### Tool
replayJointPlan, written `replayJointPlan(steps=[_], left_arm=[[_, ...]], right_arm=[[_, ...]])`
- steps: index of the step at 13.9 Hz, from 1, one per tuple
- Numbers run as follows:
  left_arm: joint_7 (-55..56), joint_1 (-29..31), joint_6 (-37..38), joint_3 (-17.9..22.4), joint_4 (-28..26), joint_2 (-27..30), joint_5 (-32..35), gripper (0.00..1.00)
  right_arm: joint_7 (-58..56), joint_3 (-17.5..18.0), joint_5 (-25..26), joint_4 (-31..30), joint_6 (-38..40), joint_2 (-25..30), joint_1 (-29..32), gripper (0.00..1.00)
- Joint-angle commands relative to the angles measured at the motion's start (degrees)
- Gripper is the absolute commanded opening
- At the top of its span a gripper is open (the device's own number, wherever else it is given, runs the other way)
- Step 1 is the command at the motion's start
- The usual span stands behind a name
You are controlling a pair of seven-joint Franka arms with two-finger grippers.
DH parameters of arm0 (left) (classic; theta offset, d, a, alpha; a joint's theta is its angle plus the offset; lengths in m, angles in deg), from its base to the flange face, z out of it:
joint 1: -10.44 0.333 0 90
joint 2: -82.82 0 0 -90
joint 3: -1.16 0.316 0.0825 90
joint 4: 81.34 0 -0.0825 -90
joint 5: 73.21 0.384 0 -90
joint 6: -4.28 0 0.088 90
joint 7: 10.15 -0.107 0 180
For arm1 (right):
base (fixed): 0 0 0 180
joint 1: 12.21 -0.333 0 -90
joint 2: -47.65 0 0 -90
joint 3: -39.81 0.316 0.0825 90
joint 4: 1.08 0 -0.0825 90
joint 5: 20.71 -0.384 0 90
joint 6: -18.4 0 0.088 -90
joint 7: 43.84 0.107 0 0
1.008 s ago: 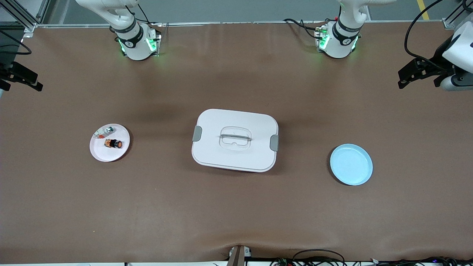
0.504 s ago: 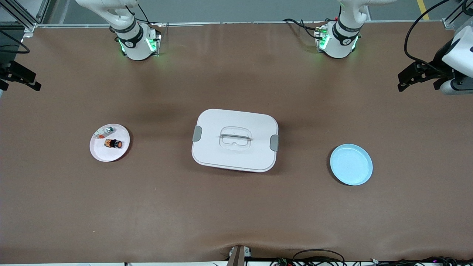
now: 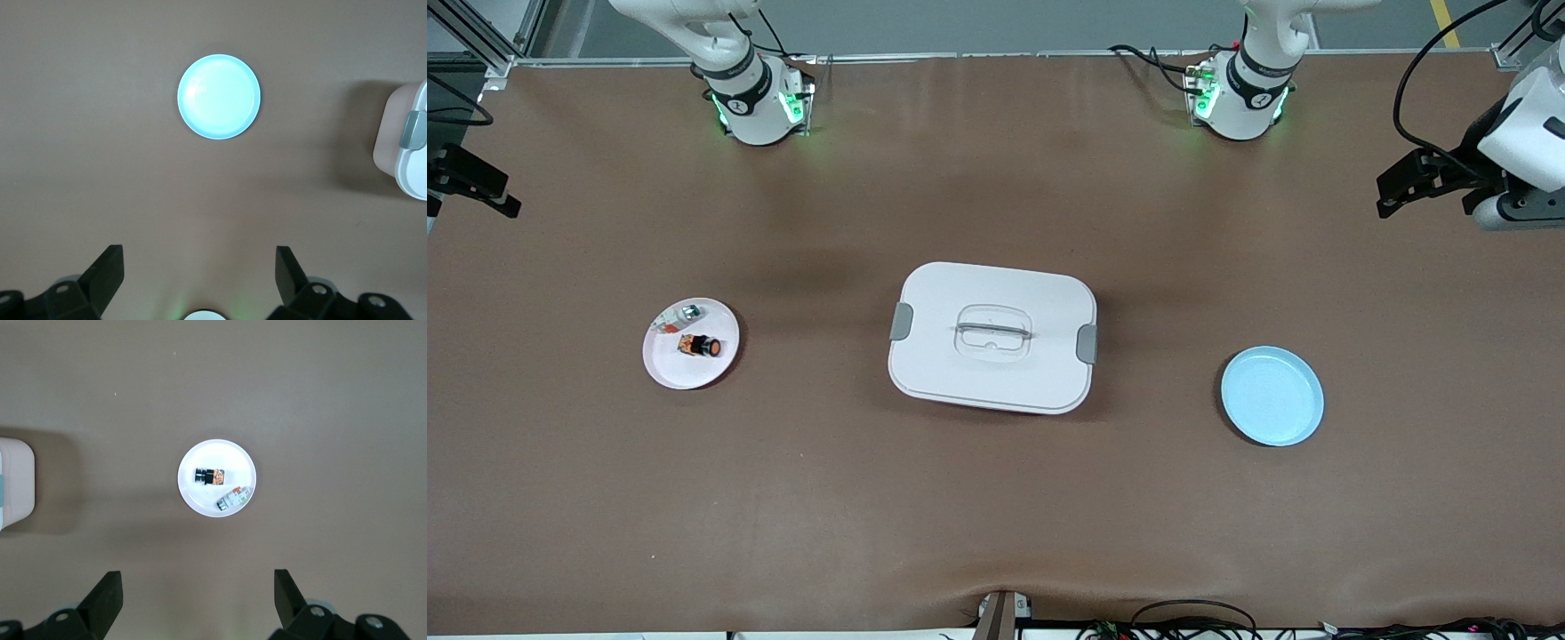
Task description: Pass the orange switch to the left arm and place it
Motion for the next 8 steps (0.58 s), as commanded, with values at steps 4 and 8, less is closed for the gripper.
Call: replayJointPlan(steps=[4, 8], left_arm=[[-0.3, 0.1, 1.6, -0.7, -1.8, 2.5, -0.2, 1.0], [-0.4, 0.4, 1.6, -0.7, -1.8, 2.4, -0.1, 1.0]], right_arm=[[-0.4, 0.8, 0.8, 1.0, 1.4, -5.2, 0.7, 1.0], [-0.4, 0.7, 0.9, 1.3, 0.9, -6.7, 1.1, 1.0]])
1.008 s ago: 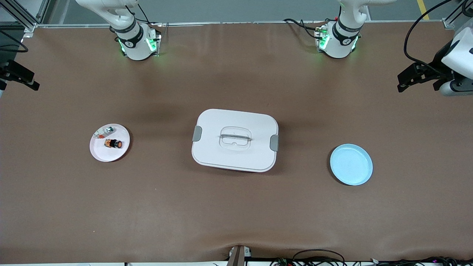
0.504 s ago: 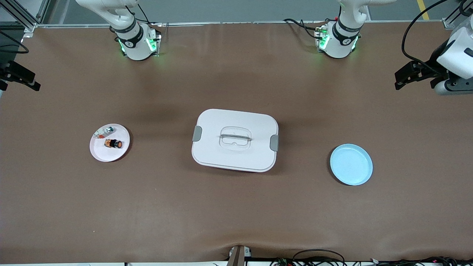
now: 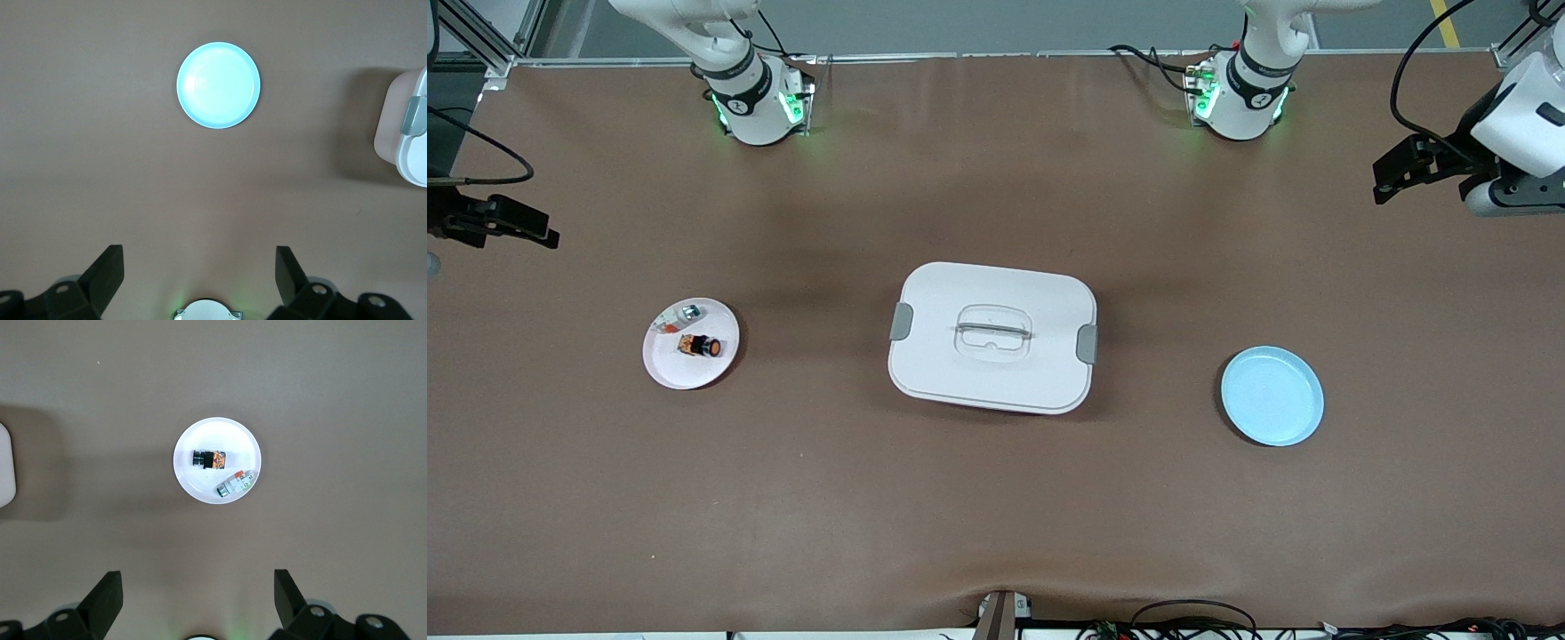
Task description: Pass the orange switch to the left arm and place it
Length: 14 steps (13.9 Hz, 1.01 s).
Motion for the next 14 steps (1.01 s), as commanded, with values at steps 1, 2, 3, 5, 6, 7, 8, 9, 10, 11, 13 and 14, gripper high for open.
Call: replayJointPlan(steps=[1, 2, 3, 5, 6, 7, 8, 9, 10, 11, 13, 14], left_arm=[[-0.4, 0.3, 0.4, -0.2, -0.9, 1.1, -0.1, 1.0], [-0.4, 0.3, 0.3, -0.2, -0.8, 0.9, -0.1, 1.0], [-0.4, 0.3, 0.1, -0.2, -0.8, 0.7, -0.1, 1.0], [-0.4, 0.3, -0.4, -0.2, -0.5, 0.4, -0.1, 1.0], [-0.3, 0.3, -0.8, -0.2, -0.5, 0.3, -0.1, 1.0], [-0.3, 0.3, -1.4, -0.2, -0.6, 0.0, -0.1, 1.0], [-0.3, 0.2, -1.8, -0.2, -0.5, -0.4, -0.2, 1.0], [-0.3, 0.2, -2.0, -0.2, -0.5, -0.6, -0.2, 1.0], [-0.3, 0.2, -2.2, -0.2, -0.6, -0.7, -0.2, 1.0], [-0.3, 0.3, -2.2, -0.2, -0.6, -0.7, -0.1, 1.0], [-0.3, 0.3, -2.2, -0.3, -0.7, -0.7, -0.1, 1.0], [-0.2, 0.2, -2.3, -0.2, -0.7, -0.9, -0.1, 1.0]], right_arm=[[-0.2, 0.7, 0.6, 1.4, 0.2, -1.6, 1.2, 1.0], [-0.1, 0.7, 0.8, 1.6, 0.4, -4.3, 1.3, 1.0], [-0.2, 0.7, 0.7, 2.6, 0.4, -5.3, 1.5, 1.0], [-0.1, 0.6, 0.6, 3.0, 0.3, -9.5, 2.4, 1.0], [-0.3, 0.6, 0.5, 3.6, -0.2, -10.8, 3.0, 1.0], [-0.5, 0.6, 0.1, 3.7, -0.6, -11.8, 4.5, 1.0], [-1.1, 0.6, -0.2, 3.7, -2.0, -12.7, 4.7, 1.0], [-1.0, 0.7, -0.5, 3.4, -4.1, -12.9, 4.5, 1.0], [-0.9, 0.7, -0.5, 2.8, -6.2, -13.0, 4.5, 1.0], [-1.0, 0.7, -1.3, 2.3, -6.9, -13.2, 4.5, 1.0], [-0.7, 0.6, -4.2, 0.2, -9.4, -13.4, 4.5, 1.0], [-0.6, 0.6, -4.4, -2.2, -12.3, -13.4, 4.4, 1.0]])
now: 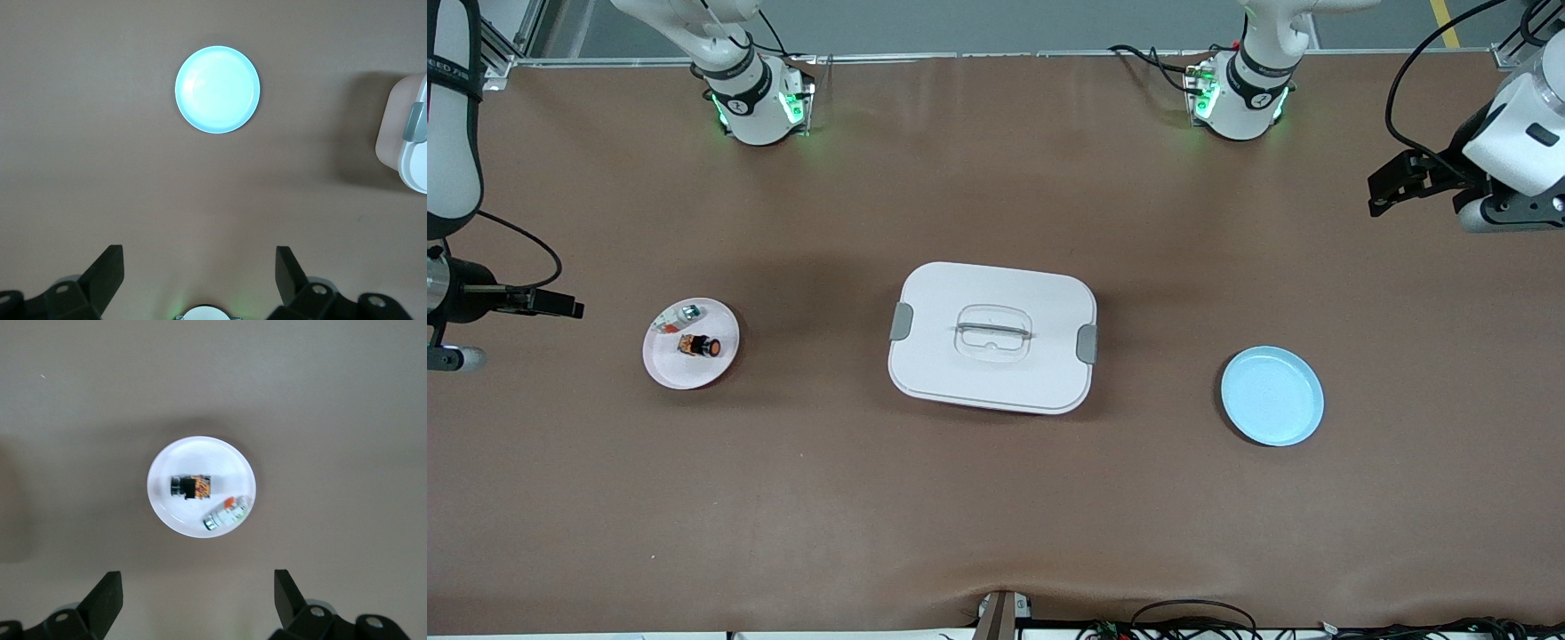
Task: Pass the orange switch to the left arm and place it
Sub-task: 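Move the right gripper down over the orange switch on the white plate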
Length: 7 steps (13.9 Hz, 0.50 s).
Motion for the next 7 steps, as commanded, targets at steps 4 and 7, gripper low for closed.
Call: replayJointPlan(steps=[4, 7], left_arm=[[0.4, -0.1, -1.0, -0.3, -0.3, 0.2, -0.1, 1.0], [0.6, -0.3, -1.1, -0.3, -0.3, 0.1, -0.1, 1.0]], right_arm=[[0.0, 0.7, -2.7, -12.9, -17.2, 0.1, 0.1, 1.0], [0.0, 0.9, -4.0, -18.8, -24.2, 0.2, -0.1, 1.0]])
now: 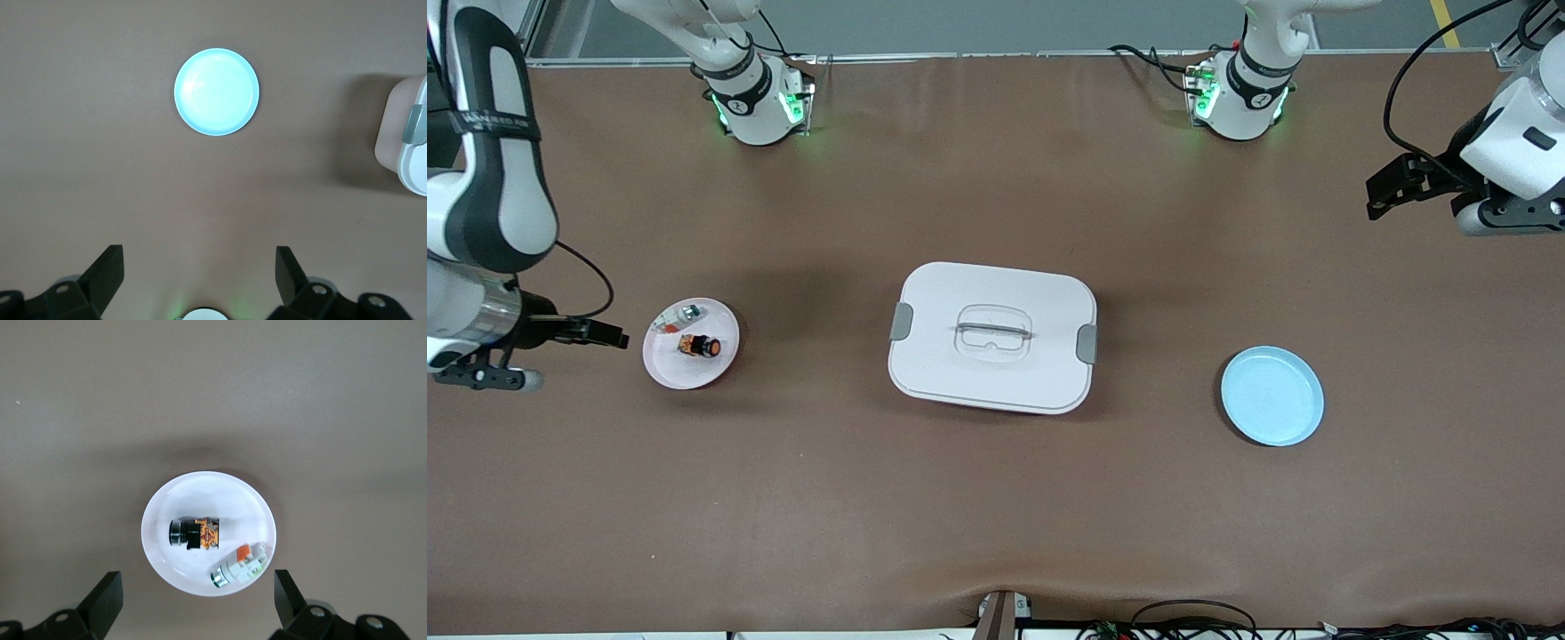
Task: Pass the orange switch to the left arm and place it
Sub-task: 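Move the right gripper down over the orange switch on the white plate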
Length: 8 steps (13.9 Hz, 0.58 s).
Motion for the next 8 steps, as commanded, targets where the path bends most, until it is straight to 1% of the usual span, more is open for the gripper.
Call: replayJointPlan(steps=[1, 5, 8], left_arm=[[0.5, -0.2, -0.5, -0.2, -0.3, 0.2, -0.1, 1.0], [0.4, -0.2, -0.5, -0.6, -0.3, 0.1, -0.1, 1.0], [0.4, -0.2, -0.5, -0.7, -0.3, 0.0, -0.1, 1.0]], right_arm=[[0.0, 0.3, -2.6, -6.5, -6.5, 1.5, -0.5, 1.0], [0.1, 0.3, -2.7, -14.5, -17.2, 1.3, -1.3, 1.0], [0.2, 0.4, -3.0, -16.7, -21.0, 0.5, -1.7, 1.0]])
